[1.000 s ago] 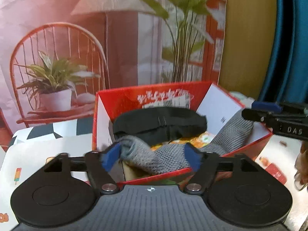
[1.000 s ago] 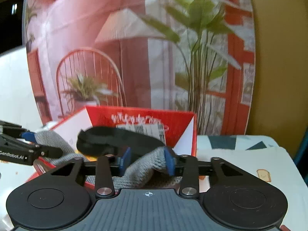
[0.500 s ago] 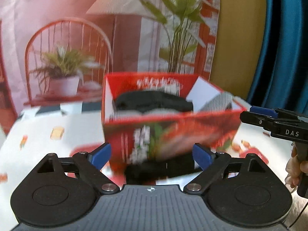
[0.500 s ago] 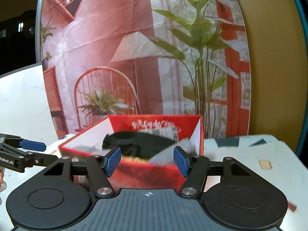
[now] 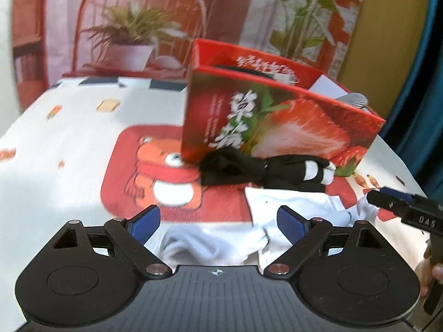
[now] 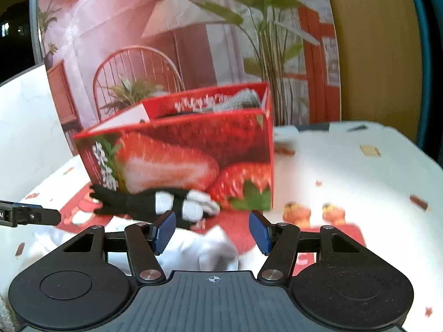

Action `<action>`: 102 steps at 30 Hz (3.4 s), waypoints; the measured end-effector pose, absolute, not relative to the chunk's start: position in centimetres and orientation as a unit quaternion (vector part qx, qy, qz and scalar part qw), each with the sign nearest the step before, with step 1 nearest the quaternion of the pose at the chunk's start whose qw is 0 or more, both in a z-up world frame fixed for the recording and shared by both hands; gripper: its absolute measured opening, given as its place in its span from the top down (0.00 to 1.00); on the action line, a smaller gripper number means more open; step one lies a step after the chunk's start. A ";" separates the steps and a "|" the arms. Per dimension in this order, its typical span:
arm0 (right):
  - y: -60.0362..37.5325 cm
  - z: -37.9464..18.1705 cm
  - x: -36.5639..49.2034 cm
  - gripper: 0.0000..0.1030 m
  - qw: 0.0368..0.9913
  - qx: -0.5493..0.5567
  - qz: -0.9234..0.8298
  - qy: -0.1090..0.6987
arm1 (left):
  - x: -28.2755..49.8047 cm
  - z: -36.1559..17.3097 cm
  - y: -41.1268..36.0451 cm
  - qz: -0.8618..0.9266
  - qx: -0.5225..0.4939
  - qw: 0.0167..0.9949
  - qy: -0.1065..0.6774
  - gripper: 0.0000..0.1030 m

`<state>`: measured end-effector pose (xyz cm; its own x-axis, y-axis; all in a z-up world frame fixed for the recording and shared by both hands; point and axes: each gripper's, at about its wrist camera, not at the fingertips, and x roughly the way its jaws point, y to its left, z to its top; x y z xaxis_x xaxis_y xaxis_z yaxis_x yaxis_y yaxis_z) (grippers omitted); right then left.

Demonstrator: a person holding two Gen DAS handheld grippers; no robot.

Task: Organize soft objects
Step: 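Move both tools down to the white cloth, then close both tools on the white cloth, then lift the white cloth with both tools into the red box and open both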

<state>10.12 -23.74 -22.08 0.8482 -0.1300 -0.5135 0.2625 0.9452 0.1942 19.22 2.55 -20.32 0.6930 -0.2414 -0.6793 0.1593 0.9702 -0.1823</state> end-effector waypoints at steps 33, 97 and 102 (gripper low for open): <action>-23.0 -25.7 10.3 0.51 0.943 0.125 -0.099 0.290 | 17.7 -23.1 3.8 -0.100 -0.080 0.918 0.377 0.07; -28.3 -12.9 27.4 0.90 0.955 -0.090 -0.106 0.260 | 35.7 -12.3 -3.3 -0.080 0.081 0.945 0.307 0.88; -28.5 -14.7 28.5 0.90 0.949 -0.095 -0.099 0.284 | 37.6 -14.0 -4.1 -0.089 0.098 0.935 0.328 0.88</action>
